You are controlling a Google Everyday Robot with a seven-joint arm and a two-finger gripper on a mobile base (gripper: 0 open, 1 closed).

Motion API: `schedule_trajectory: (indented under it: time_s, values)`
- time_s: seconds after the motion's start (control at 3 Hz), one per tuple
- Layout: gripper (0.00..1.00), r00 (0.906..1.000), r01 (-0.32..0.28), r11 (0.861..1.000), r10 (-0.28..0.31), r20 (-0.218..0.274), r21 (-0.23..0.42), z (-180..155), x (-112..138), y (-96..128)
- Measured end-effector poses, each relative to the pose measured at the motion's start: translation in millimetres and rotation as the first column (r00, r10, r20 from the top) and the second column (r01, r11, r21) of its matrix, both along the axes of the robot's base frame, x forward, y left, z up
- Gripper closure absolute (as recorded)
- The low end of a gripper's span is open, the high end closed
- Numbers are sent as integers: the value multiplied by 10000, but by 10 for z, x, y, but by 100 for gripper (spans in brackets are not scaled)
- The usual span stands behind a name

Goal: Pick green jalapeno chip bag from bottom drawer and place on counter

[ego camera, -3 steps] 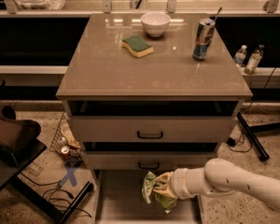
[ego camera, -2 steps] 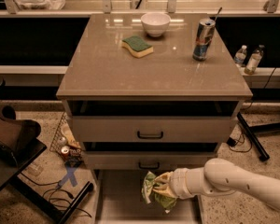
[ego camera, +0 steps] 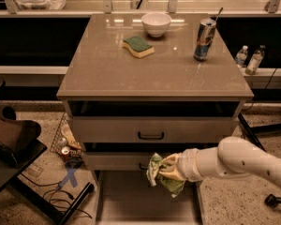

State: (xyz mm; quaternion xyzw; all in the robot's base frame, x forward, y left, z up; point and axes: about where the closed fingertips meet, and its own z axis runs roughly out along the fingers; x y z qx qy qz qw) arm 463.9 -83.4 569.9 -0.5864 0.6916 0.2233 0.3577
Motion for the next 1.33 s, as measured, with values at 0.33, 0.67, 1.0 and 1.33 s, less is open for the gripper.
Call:
schedule_trajectory:
  time_s: [0.33, 0.67, 1.0, 1.33]
  values:
    - [100, 9988, 452, 9980, -442, 224, -447, 605, 12, -106]
    - [100, 9913, 719, 9878, -554, 1197, -1380, 1448, 97, -226]
    - [100, 9805, 971, 9779, -621, 1863, -1850, 1888, 172, -308]
    - [100, 9545, 1490, 9678, -873, 2851, -2027, 2164, 321, -522]
